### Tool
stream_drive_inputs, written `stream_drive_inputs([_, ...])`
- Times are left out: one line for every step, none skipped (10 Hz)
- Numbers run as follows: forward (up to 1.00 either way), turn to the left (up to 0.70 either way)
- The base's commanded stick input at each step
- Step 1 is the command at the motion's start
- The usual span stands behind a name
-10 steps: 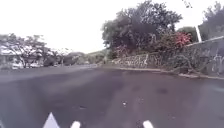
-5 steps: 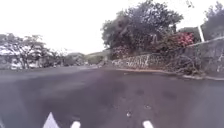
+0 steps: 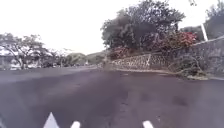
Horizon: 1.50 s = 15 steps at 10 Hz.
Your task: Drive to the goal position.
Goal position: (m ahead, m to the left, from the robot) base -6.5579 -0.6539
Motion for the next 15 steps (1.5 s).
stream_drive_inputs([0.7, 0.0])
stream_drive_inputs([0.7, 0.0])
stream_drive_inputs([0.7, 0.0])
stream_drive_inputs([0.7, 0.0])
stream_drive_inputs([0.7, 0.0])
stream_drive_inputs([0.7, 0.0])
stream_drive_inputs([0.7, 0.0])
stream_drive_inputs([0.7, 0.0])
stream_drive_inputs([0.7, 0.0])
stream_drive_inputs([0.7, 0.0])
stream_drive_inputs([0.7, 0.0])
stream_drive_inputs([0.7, 0.0])
stream_drive_inputs([0.7, 0.0])
stream_drive_inputs([0.7, 0.0])
stream_drive_inputs([0.7, 0.0])
